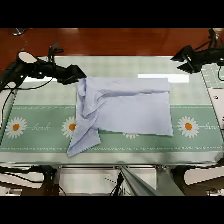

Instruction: Fold the shirts.

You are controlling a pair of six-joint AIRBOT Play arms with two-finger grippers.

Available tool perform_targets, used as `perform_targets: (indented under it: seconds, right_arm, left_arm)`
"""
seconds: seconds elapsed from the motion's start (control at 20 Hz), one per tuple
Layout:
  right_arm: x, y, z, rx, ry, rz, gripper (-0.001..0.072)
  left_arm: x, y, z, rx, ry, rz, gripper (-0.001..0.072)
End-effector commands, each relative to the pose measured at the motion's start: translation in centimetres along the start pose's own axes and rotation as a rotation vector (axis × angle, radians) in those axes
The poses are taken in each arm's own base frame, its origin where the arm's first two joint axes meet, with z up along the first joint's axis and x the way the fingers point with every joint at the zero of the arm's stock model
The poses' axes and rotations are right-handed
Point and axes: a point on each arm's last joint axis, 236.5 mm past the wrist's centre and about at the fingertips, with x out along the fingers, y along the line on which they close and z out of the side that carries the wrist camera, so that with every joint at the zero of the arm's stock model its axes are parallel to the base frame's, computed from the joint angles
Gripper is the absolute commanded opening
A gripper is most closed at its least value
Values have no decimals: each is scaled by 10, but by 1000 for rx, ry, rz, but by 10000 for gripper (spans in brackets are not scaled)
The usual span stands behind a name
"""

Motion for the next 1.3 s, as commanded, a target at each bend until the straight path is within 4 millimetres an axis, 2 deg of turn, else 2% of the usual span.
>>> perform_targets:
  seconds: [0.0,0.05,0.1,0.2,0.3,0.45,0.5,0.55,0.75,0.9,1.05,1.1,1.2,1.25]
  right_arm:
    - [-38,-28,-26,-67,120,-36,617]
    - [-52,-43,-41,-114,177,-107,618]
    - [-63,-61,-53,-129,205,-190,618]
    - [-73,-79,-71,-87,173,-251,618]
    - [-64,-86,-92,-23,98,-223,618]
    - [-48,-82,-138,21,80,-142,618]
    - [-44,-79,-154,32,88,-114,618]
    - [-41,-78,-168,37,96,-97,617]
    - [-36,-84,-205,49,138,-98,617]
    - [-33,-88,-218,60,159,-99,617]
    - [-31,-89,-221,67,165,-99,617]
    - [-31,-89,-221,67,165,-99,617]
    - [-31,-89,-221,67,164,-99,617]
    - [-31,-89,-221,67,164,-99,617]
  left_arm:
    - [-40,53,-71,-99,310,161,701]
    - [-55,67,-89,-120,376,218,701]
    - [-67,73,-102,-130,409,246,701]
    - [-76,67,-125,-142,415,238,700]
    - [-70,57,-153,-138,430,208,697]
    - [-44,24,-205,-173,506,26,697]
    - [-33,23,-217,-190,513,3,697]
    - [-22,23,-221,-200,494,-9,697]
    - [11,16,-214,-276,383,-68,697]
    - [26,16,-223,-275,419,-57,697]
    - [41,20,-221,-274,397,-30,695]
    - [45,22,-219,-280,384,-16,627]
    - [49,26,-215,-291,363,1,310]
    - [49,27,-213,-290,356,4,203]
